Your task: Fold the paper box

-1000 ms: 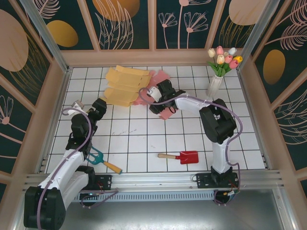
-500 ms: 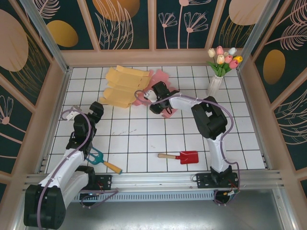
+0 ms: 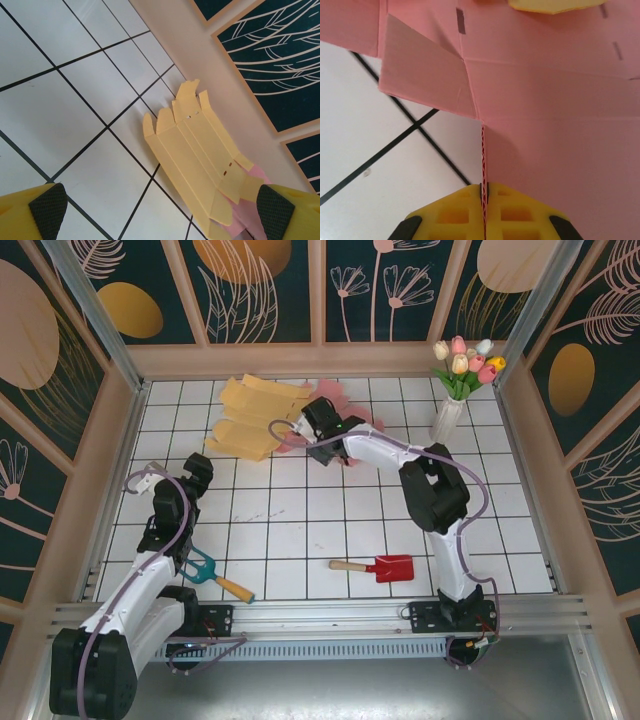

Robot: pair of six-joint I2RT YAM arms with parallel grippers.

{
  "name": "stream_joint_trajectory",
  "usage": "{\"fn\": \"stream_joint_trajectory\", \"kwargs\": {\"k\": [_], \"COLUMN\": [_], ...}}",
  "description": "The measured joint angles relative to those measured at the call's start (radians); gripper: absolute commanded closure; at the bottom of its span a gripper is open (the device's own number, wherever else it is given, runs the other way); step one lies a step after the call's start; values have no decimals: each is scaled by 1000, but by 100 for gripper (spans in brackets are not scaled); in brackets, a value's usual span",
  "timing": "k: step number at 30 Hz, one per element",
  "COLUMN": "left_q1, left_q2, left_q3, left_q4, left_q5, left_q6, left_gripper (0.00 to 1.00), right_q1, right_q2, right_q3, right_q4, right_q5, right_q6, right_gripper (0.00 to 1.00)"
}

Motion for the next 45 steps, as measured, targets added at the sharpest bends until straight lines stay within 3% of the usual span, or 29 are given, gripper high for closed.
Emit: {"fn": "stream_joint_trajectory", "kwargs": {"k": [7, 12, 23, 31, 32, 36, 40, 45], "left_q1": [0, 0, 0, -36, -48, -117, -235, -371], "left_q2": [-2, -23, -141, -171, -167, -113, 37, 239], "left_q3": [0, 0, 0, 68, 78, 94, 124, 190], "left_q4": [0, -1, -2, -63, -67, -67, -63, -37], "left_q5": [2, 29, 212, 306, 305, 291, 247, 206], "left_q6": [14, 24, 32, 63, 69, 93, 126, 158], "left_gripper": [1, 1, 1, 1, 1, 1, 1, 1], "right_q1": [42, 44, 67, 118, 126, 142, 143, 143], "right_q2": [-41, -154, -598, -688, -692, -700, -759, -975], "right_q3": [27, -8, -451, -862, -901, -1011, -1064, -1067], "right_q4": [-38, -78, -40, 230, 281, 456, 542, 516], "right_q5": [153, 230, 332, 148, 111, -27, -116, -125], "right_q6": [-28, 25, 354, 607, 637, 737, 803, 822], "right_gripper": [100, 100, 100, 100, 97, 70, 52, 46]}}
